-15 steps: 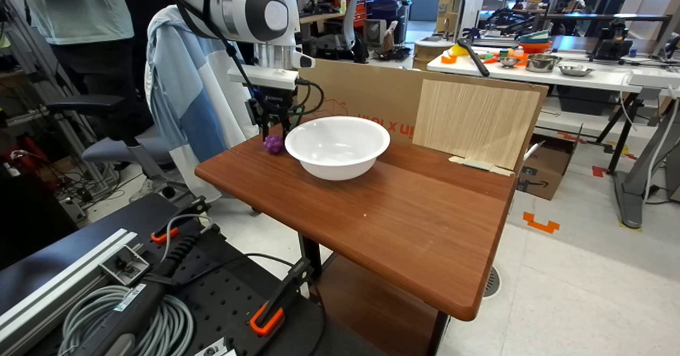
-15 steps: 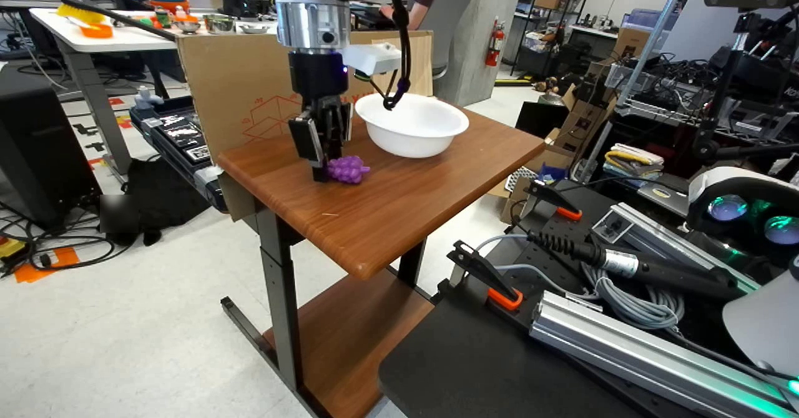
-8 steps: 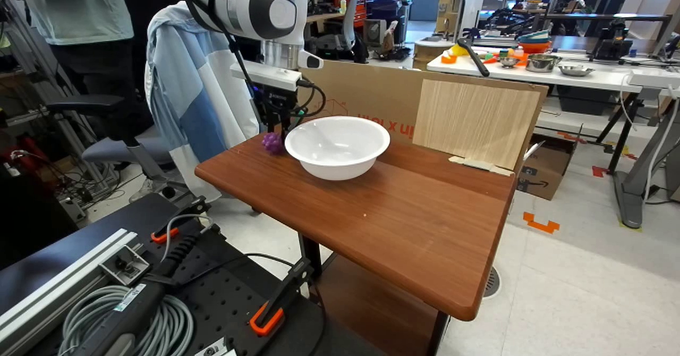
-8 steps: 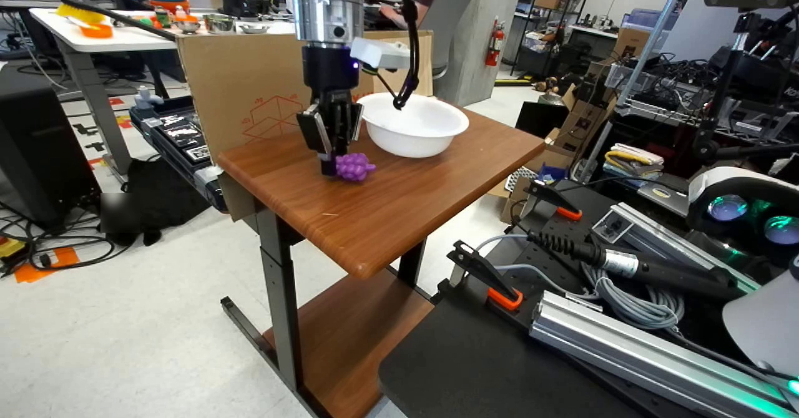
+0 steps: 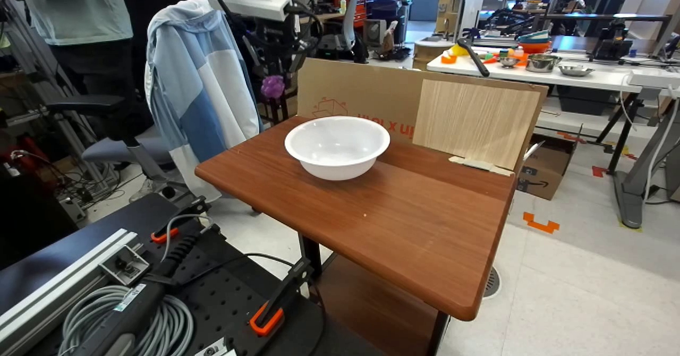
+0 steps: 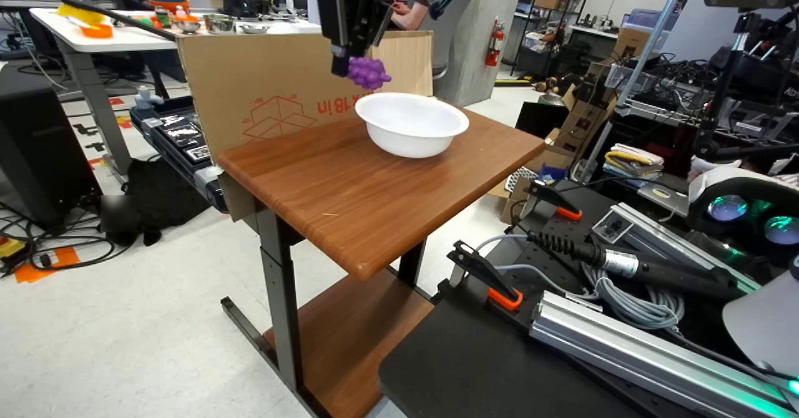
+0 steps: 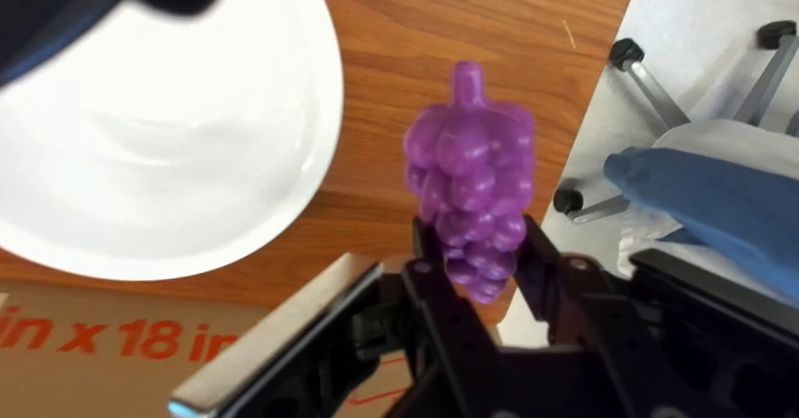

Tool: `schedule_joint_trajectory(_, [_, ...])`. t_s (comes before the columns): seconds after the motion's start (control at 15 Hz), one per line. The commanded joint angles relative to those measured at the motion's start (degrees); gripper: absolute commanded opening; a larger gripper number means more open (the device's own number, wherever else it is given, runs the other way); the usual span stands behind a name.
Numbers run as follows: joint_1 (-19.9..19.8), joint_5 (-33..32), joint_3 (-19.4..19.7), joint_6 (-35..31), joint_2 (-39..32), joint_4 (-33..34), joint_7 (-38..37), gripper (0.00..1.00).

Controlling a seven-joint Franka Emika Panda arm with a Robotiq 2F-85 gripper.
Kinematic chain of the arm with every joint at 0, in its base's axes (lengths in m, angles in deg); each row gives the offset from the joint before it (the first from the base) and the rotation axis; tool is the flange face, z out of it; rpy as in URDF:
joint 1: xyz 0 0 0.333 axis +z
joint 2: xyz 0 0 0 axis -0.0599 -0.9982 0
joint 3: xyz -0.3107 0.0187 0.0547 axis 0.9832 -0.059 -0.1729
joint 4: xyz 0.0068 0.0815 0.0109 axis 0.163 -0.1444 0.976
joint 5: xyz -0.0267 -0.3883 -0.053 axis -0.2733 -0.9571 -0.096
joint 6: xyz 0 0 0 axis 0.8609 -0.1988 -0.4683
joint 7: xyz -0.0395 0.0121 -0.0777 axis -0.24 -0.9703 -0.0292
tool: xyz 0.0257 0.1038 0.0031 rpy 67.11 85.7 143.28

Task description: Get the purple raspberry from the table and put it in the white bowl

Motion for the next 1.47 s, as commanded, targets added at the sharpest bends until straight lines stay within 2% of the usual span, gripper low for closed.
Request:
schedule_joint_trajectory(0.0, [-3.1,1.3,3.8,-3.8,4.9,-5.5,-0.9,0.08])
schedule_joint_trajectory(0.33, [-5.5,-0.1,8.4,-5.1,-2.7,-1.5,-4.5,0.08])
schedule_joint_trajectory(0.8, [-5.4,0.3,7.2,-4.1,-13.4,4.9,-6.0,0.08])
schedule_joint_trajectory(0.87, [-5.2,0.0,7.1,-4.1,-13.8,5.3,-6.1,0.48])
schedule_joint_trajectory(0.93, [-5.1,-0.1,6.9,-3.8,-14.2,5.7,-6.2,0.1])
schedule_joint_trajectory(1.0, [-5.3,0.3,6.6,-4.2,-14.1,5.6,-5.9,0.64])
schedule_joint_trajectory(1.13, [-5.5,0.5,6.2,-4.2,-13.0,4.8,-5.5,0.72])
schedule_joint_trajectory(1.4, [-5.8,0.8,5.2,1.1,-3.9,-2.7,-3.7,0.99])
